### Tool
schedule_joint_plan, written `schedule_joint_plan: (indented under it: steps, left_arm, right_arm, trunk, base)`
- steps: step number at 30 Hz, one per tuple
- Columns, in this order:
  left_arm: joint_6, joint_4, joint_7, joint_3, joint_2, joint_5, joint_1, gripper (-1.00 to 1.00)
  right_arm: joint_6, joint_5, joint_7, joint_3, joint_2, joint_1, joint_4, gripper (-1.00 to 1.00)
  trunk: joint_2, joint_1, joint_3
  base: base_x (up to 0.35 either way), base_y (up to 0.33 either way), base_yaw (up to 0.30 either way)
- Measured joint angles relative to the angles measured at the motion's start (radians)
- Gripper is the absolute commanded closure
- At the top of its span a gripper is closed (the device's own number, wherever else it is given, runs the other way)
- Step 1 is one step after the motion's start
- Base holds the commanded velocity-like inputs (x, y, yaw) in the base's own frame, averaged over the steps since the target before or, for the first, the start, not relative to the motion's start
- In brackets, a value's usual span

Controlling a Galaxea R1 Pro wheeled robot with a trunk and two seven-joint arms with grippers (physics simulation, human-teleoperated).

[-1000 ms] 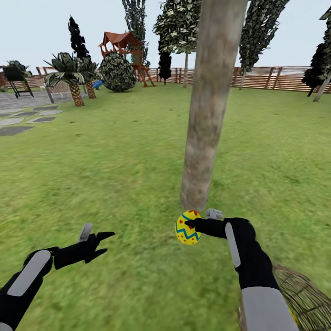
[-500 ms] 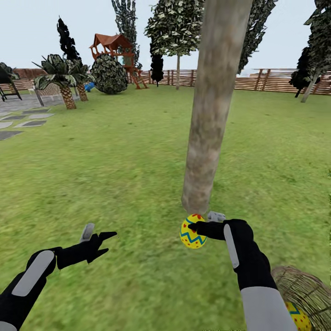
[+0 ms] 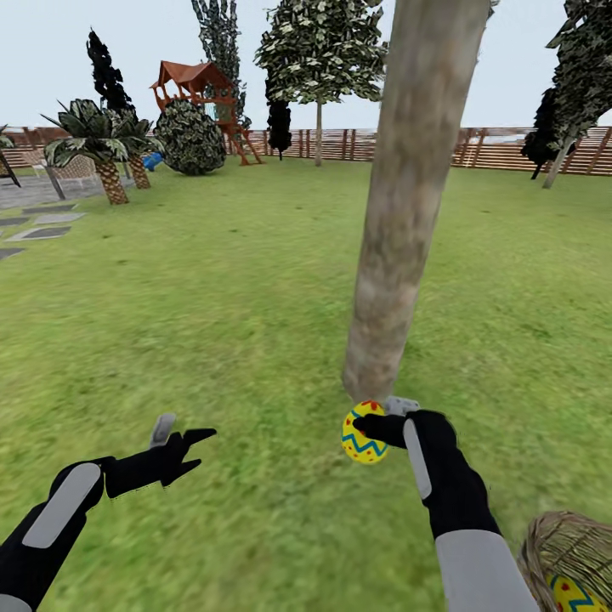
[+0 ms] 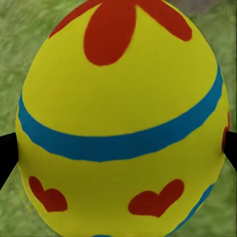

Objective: Take the three Easter eggs out of the wicker basket on the lawn in the garden, then place them on the lawn next to a single tree (choose any tree) so that all three eggs are next to the same tree and none are left in the basket.

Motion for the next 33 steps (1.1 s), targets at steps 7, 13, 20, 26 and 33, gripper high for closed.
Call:
schedule_joint_plan:
  steps: [7, 13, 20, 26, 33]
  left_arm:
    - [0.0, -0.002, 0.0, 0.0, 0.001, 0.0, 0.0, -1.0]
    - [0.0, -0.001, 0.0, 0.0, 0.0, 0.0, -0.001, -1.0]
    - [0.0, -0.001, 0.0, 0.0, 0.0, 0.0, 0.0, -1.0]
    - [0.0, 0.0, 0.001, 0.0, 0.0, 0.0, -0.001, -1.0]
    - [0.0, -0.001, 0.001, 0.0, 0.0, 0.0, 0.0, -1.0]
  right_arm:
    - [-0.052, -0.004, -0.137, 0.001, 0.002, 0.0, 0.037, 1.0]
    - [-0.052, -0.004, -0.162, 0.0, 0.002, 0.0, 0.042, 1.0]
    - [-0.051, -0.004, -0.193, 0.0, 0.002, 0.0, 0.046, 1.0]
    - [-0.05, -0.003, -0.194, 0.0, 0.002, 0.0, 0.047, 1.0]
    - [-0.05, -0.004, -0.194, 0.0, 0.002, 0.0, 0.048, 1.0]
  trunk:
    - [0.0, 0.0, 0.0]
    - [0.0, 0.0, -0.002]
    - [0.0, 0.0, -0.009]
    - [0.0, 0.0, -0.015]
    - [0.0, 0.0, -0.016]
  base:
    - [0.217, 0.224, -0.015]
    - [0.179, 0.255, -0.218]
    - [0.011, 0.299, -0.239]
    - [0.153, 0.251, -0.214]
    - [0.322, 0.096, -0.014]
